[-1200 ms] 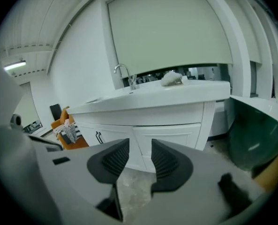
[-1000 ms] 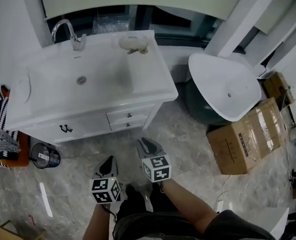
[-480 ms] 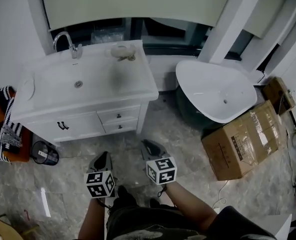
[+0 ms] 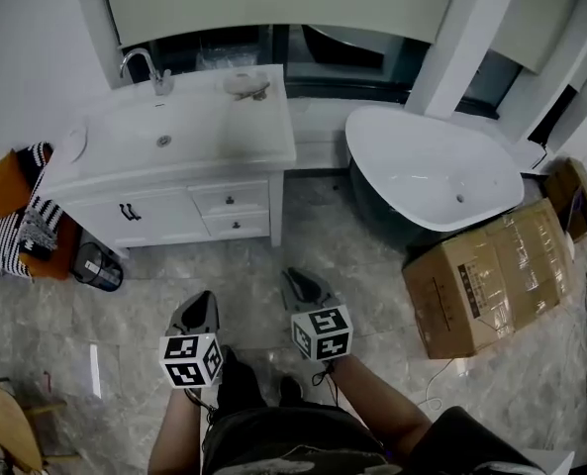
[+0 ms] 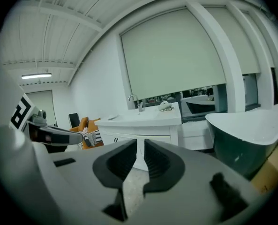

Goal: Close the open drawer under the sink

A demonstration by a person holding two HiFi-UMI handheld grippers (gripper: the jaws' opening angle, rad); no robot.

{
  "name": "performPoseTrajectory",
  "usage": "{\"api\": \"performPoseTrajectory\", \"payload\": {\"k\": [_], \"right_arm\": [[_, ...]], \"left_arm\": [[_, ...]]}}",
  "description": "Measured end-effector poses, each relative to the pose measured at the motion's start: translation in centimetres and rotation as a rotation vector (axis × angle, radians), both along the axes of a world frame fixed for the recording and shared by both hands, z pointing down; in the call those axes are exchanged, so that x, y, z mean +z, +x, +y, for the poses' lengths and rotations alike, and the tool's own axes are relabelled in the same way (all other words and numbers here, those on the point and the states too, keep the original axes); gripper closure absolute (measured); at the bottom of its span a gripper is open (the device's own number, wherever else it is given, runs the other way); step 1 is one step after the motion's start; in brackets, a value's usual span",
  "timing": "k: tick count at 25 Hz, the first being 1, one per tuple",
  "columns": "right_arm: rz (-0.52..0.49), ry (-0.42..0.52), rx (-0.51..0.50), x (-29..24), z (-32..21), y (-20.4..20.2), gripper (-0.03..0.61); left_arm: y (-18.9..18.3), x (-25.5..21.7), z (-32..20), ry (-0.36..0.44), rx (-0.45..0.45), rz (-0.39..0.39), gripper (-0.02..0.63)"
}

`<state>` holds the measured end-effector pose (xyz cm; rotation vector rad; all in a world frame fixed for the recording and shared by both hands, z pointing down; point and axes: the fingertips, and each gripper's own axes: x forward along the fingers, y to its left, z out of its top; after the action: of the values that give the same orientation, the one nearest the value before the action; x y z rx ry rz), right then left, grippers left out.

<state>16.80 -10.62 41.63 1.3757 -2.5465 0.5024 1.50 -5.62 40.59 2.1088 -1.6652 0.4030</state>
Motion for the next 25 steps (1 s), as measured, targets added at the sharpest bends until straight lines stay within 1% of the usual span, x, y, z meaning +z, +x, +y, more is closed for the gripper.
{"api": "performPoseTrajectory", "payload": {"k": [5, 8, 12, 14, 18, 22, 25], "right_arm": [[-0.084, -0.021, -0.004, -0.5, 1.0, 1.0, 0.533], [-0.109, -0.023, -0.01, -0.9, 1.5, 1.3, 0.534], [-0.12, -0.028, -0.011, -0.8, 2.6, 1.6, 0.538], [-0.105, -0.03, -0.019, -0.7, 3.2, 1.4, 0.54], [-0.036, -0.035, -0.048, -0.1, 5.4, 0.2, 0.543], [0.01, -0.016, -0.061, -0.4, 8.2, -1.4, 0.543], [0.025, -0.008, -0.054, -0.8, 11.1, -2.4, 0.545]], "left_arm": [[0.4, -1.1, 2.1, -0.002, -0.047, 0.019, 0.598], [0.9, -1.6, 2.3, 0.004, -0.049, 0.023, 0.598], [1.8, -1.6, 2.7, 0.017, -0.052, 0.049, 0.598], [2.0, -1.3, 3.3, 0.015, -0.053, 0.065, 0.598], [1.9, -0.3, 5.6, -0.002, -0.037, 0.08, 0.598], [0.5, 0.3, 8.6, -0.011, -0.028, 0.103, 0.598], [-0.7, 0.0, 11.3, -0.002, -0.015, 0.109, 0.598]]}}
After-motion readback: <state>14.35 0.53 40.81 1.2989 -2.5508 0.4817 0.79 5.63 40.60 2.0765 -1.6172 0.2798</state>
